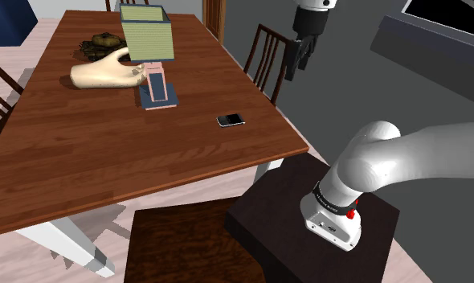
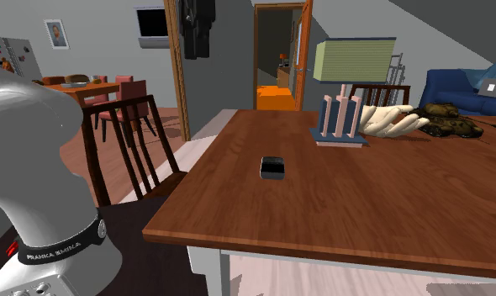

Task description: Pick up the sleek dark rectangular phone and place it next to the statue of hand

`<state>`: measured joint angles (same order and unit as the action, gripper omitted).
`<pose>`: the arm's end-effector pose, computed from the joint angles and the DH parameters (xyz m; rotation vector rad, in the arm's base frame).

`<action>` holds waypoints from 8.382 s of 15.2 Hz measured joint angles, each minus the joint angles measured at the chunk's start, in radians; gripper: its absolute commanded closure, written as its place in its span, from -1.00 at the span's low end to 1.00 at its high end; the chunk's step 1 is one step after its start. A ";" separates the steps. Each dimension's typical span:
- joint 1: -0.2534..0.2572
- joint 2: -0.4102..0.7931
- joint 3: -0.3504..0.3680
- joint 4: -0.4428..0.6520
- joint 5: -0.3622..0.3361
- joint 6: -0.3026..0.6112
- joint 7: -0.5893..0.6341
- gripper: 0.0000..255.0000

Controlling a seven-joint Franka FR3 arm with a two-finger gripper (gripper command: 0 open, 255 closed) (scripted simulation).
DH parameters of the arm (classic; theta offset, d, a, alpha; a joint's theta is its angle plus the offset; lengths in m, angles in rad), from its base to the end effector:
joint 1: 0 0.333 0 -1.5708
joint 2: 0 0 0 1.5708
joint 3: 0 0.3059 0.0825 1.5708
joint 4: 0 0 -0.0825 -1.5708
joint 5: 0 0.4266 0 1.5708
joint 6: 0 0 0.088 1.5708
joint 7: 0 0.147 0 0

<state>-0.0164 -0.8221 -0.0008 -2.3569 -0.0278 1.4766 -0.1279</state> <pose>0.3346 -0.0101 0.5476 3.1127 0.1701 -0.0936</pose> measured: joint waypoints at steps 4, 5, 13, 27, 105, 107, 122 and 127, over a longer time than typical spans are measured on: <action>0.021 0.042 -0.011 -0.031 -0.008 0.076 -0.052 -1.00; 0.030 0.063 -0.018 -0.043 -0.013 0.112 -0.078 -1.00; 0.106 0.282 -0.058 -0.090 -0.031 0.398 -0.283 -1.00; 0.219 0.686 -0.063 -0.046 -0.004 0.790 -0.585 -1.00; 0.168 1.142 -0.106 0.985 0.045 0.216 -0.703 1.00; 0.149 1.277 -0.108 1.197 0.060 0.139 -0.716 1.00; 0.151 1.315 -0.106 1.088 0.065 0.307 -0.717 1.00; 0.153 1.323 -0.106 1.013 0.064 0.389 -0.715 1.00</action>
<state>0.1369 0.5009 -0.1063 -1.3439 0.0363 1.8659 -0.8432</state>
